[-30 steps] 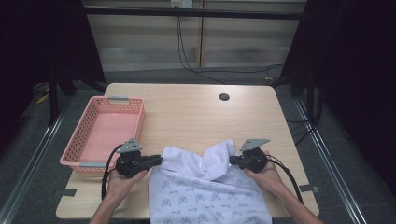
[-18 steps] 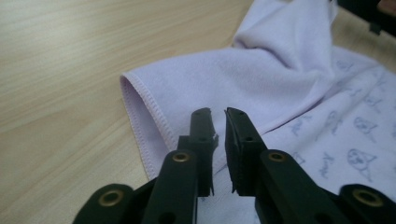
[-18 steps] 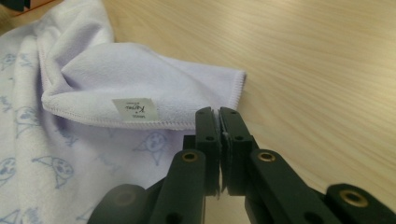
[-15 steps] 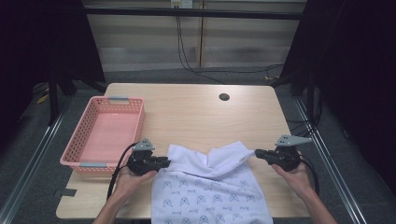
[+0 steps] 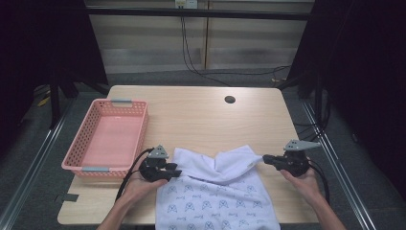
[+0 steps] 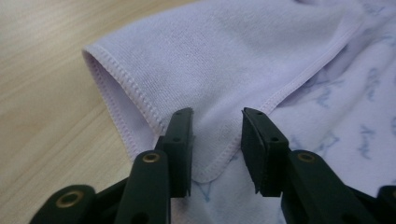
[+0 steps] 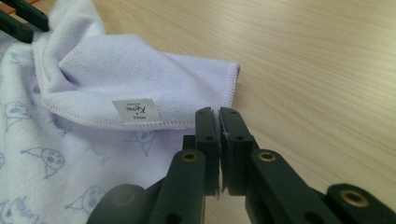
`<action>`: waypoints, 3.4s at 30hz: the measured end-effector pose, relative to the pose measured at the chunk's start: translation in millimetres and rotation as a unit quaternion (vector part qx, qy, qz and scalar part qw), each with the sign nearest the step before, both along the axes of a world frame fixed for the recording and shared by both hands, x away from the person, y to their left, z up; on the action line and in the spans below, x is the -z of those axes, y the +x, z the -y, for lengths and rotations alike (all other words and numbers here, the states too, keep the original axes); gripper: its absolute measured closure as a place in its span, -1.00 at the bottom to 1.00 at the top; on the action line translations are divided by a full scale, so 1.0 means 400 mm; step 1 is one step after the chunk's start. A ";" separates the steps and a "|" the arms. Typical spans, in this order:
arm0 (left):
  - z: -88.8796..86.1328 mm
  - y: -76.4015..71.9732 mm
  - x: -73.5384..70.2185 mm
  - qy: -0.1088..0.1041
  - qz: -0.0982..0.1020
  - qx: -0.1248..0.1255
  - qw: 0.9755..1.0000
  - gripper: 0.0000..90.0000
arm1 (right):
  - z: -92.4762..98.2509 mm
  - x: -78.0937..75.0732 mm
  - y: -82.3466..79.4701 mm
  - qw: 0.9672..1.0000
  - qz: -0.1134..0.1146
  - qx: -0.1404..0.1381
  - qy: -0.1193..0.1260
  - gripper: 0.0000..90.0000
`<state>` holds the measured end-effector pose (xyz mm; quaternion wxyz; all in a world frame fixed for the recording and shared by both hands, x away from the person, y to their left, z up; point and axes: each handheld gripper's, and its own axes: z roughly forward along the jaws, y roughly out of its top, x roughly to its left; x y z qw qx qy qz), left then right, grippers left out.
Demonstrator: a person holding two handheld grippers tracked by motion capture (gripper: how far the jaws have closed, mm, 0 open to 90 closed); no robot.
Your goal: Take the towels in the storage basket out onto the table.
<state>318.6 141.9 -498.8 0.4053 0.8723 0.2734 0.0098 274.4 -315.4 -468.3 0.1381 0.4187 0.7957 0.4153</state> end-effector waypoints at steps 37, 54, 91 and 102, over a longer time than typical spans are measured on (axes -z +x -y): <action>-0.067 0.058 -0.392 -0.152 0.146 -0.083 0.974 0.96 | 0.040 -0.317 0.020 0.984 0.157 0.047 0.074 0.94; -0.052 0.294 -0.363 -0.122 0.101 -0.162 0.974 0.75 | 0.015 -0.315 0.358 0.985 0.119 0.105 0.062 0.78; 0.047 0.020 -0.025 0.020 0.014 -0.021 0.999 0.30 | -0.076 0.067 0.018 0.998 -0.032 -0.056 -0.011 -0.26; 0.062 -0.031 -0.009 0.067 0.047 0.001 0.997 0.87 | -0.085 0.074 -0.019 0.995 -0.034 -0.050 -0.078 0.57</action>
